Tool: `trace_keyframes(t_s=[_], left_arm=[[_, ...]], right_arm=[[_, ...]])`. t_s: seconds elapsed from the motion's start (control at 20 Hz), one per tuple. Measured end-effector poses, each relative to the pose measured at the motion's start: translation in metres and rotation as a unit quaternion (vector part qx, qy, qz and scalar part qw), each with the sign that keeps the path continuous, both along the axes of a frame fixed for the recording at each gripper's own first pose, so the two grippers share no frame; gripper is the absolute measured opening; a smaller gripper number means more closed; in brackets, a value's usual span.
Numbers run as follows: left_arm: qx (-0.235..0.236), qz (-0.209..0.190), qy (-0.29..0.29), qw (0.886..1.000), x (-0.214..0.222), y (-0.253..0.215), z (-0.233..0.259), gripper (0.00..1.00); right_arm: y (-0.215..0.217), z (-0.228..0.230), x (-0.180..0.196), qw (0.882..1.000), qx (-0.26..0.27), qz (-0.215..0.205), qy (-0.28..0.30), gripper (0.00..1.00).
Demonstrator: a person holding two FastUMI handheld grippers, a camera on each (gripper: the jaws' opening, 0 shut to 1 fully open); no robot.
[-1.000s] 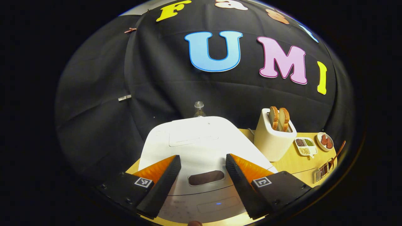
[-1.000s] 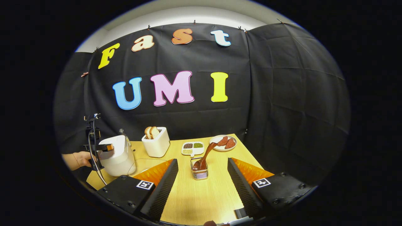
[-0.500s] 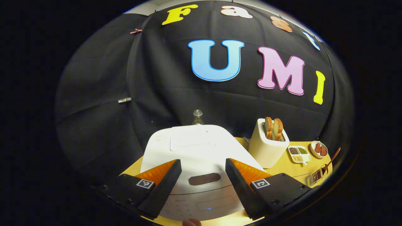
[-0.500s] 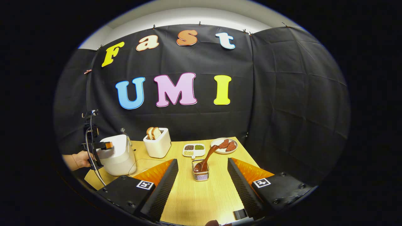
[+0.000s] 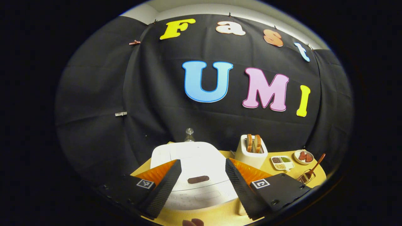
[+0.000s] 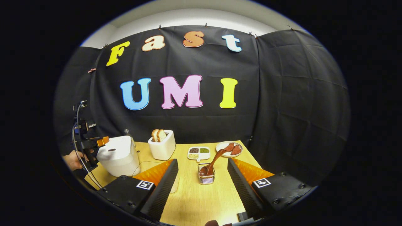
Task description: Close the left gripper, press the button to open the rice cooker; take a wooden spoon from the chopstick holder with the right hand, scoop a spoonful of rice and pour it into the rice cooker, then put the wooden spoon back into the chopstick holder.
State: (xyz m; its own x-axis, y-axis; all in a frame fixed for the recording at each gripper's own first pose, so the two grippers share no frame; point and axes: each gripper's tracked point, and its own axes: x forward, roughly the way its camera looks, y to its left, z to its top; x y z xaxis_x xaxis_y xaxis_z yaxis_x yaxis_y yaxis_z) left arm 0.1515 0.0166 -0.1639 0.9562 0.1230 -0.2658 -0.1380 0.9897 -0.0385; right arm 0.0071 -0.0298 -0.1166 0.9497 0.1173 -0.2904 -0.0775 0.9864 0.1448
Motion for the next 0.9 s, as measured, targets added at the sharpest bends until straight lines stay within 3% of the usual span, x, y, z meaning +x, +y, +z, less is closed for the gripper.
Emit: trace_keyframes(t_s=[0.35,0.65,0.9], left_arm=[[0.011,-0.052,-0.056,0.997,-0.050,-0.015,0.051,0.97],[0.004,-0.064,-0.078,0.995,-0.097,-0.012,0.076,1.00],[-0.007,-0.066,-0.093,0.993,-0.134,-0.005,0.090,0.96]], right_arm=[[0.016,0.017,0.005,1.000,-0.006,0.010,-0.027,0.98],[0.030,0.034,0.006,0.998,-0.020,0.021,-0.056,0.98],[0.038,0.054,0.008,0.995,-0.032,0.025,-0.093,0.99]])
